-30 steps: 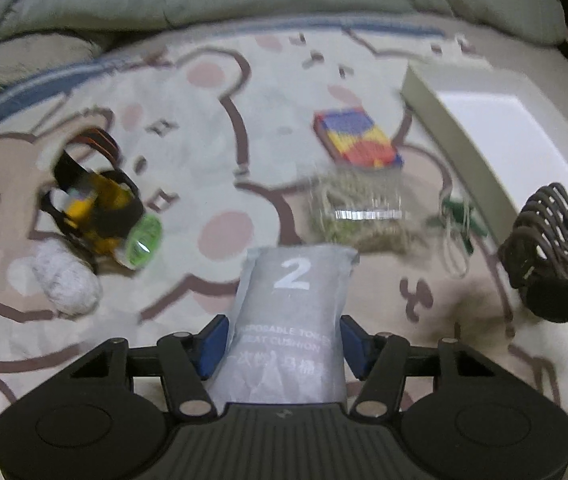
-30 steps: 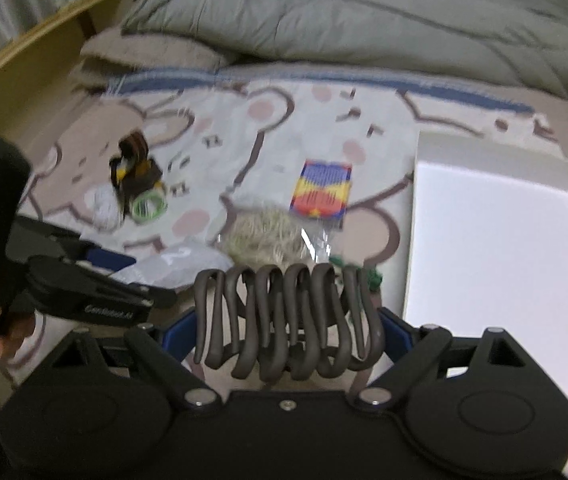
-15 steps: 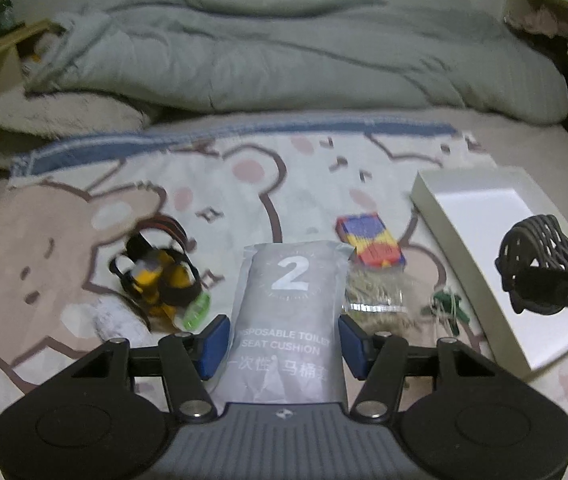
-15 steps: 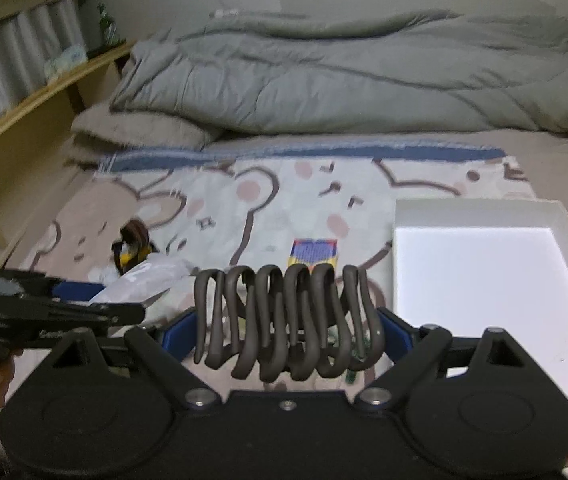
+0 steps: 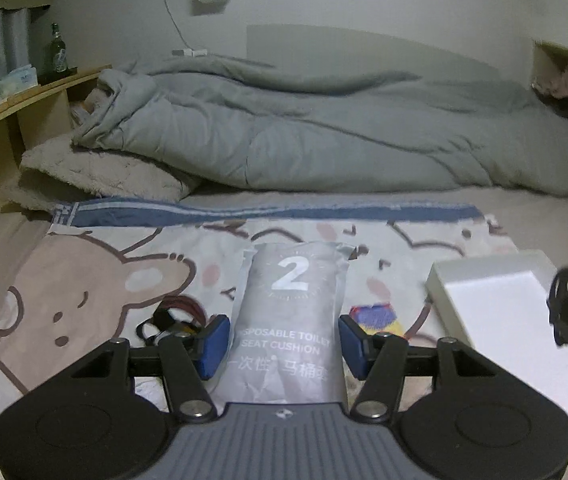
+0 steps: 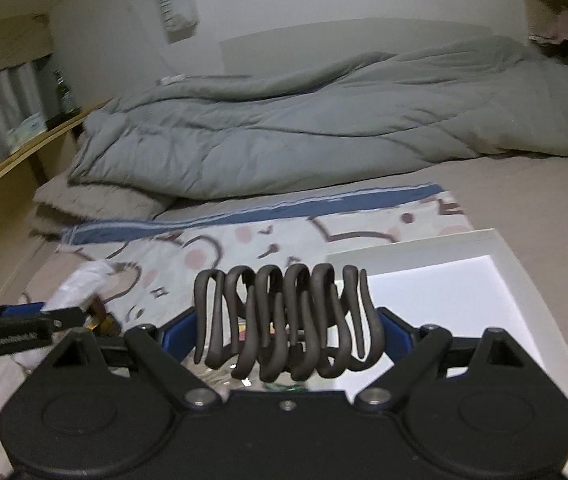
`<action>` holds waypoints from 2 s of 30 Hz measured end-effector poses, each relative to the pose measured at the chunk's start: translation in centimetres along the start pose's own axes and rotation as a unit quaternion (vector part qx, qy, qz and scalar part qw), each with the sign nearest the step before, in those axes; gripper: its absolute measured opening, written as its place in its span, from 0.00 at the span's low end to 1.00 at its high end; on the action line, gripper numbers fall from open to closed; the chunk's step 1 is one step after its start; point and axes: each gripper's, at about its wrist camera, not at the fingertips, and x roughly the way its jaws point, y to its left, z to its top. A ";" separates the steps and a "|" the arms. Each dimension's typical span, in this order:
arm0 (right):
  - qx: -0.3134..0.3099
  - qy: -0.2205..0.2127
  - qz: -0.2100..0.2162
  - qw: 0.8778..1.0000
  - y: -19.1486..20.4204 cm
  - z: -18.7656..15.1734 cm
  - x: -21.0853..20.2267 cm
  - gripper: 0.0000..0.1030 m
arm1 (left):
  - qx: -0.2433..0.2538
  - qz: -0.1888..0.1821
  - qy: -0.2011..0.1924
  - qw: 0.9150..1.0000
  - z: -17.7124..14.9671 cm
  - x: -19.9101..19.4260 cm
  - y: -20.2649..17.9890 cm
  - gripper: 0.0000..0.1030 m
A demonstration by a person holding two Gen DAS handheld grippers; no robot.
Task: Organize objects
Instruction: 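Carry both items into the white box and lower them inside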
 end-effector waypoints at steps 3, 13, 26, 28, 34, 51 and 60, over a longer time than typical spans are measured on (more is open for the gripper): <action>0.010 -0.004 -0.018 1.000 -1.6 0.0 -0.2 0.89 | -0.012 -0.017 -0.004 1.000 0.5 0.2 -1.8 0.57; 0.052 -0.010 -0.065 0.996 -7.6 -0.1 -1.0 0.89 | -0.044 -0.087 0.000 0.995 -0.8 2.1 -10.4 0.57; 0.084 0.034 -0.107 0.990 -12.9 -2.0 -0.4 0.89 | -0.084 -0.114 0.049 0.989 -5.4 6.0 -17.8 0.58; 0.087 0.045 -0.109 0.989 -13.1 -2.2 0.0 0.89 | -0.094 -0.104 0.054 0.989 -5.9 6.5 -18.4 0.58; 0.080 0.067 -0.108 0.989 -13.1 -2.7 1.1 0.89 | -0.100 -0.084 0.064 0.989 -6.5 7.5 -19.8 0.59; 0.087 0.136 -0.115 0.980 -13.7 -4.4 4.7 0.89 | -0.024 -0.073 0.073 0.994 -7.6 7.6 -17.5 0.80; 0.031 0.173 -0.139 0.975 -12.2 -5.8 8.9 0.89 | -0.059 -0.071 0.100 0.991 -8.5 8.8 -14.4 0.80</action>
